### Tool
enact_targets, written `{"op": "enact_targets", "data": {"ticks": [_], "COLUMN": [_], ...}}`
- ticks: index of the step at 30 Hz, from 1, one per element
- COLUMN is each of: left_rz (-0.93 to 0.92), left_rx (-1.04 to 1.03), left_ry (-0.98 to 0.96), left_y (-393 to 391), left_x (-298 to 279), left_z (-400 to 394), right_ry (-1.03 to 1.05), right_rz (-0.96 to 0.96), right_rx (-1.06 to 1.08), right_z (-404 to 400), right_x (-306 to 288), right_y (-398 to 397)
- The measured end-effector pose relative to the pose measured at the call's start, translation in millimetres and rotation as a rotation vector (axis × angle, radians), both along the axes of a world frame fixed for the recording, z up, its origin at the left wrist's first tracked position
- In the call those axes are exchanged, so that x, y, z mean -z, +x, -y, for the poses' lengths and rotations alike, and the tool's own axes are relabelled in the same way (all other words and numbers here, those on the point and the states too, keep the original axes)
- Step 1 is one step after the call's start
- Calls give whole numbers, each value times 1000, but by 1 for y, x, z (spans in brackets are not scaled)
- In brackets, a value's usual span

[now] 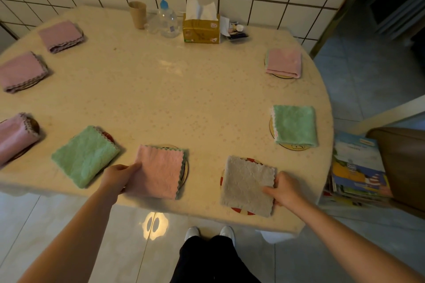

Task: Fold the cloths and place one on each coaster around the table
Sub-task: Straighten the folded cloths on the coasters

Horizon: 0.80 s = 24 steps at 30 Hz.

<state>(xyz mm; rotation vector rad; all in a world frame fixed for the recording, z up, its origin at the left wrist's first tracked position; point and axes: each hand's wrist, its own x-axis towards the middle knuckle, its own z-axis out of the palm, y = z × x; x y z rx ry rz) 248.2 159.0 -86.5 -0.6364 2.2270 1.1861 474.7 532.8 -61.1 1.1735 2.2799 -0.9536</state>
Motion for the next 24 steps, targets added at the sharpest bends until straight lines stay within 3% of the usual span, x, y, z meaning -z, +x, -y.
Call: {"op": "enact_targets", "data": {"ticks": [3,6,13,16,21,24], "left_rz": [-45,-97,-238,-287,-296,-311], "left_rx": [6,-10,153,195,86,94], "left_ry": [-42,-64,-181,-188,-120,-197], "left_y": [-4,-9,-40,-61,-106,-128], "left_x": [-7,-16,-39,-48,-52,-54], "left_z": [16,40,102,145,223,258], "right_ry": [332,395,344,272,136,97], "right_rz": [-8,-106,-263,-307,-329,-306], "right_rx": [-131,-185,-445,-459,-559,-547], "right_z": [-7,5,108,178,280,324], "right_x": [-17,-28,-38,-33,-28,-26], "right_y": [-10,-32,-123,-170,-234,-271]}}
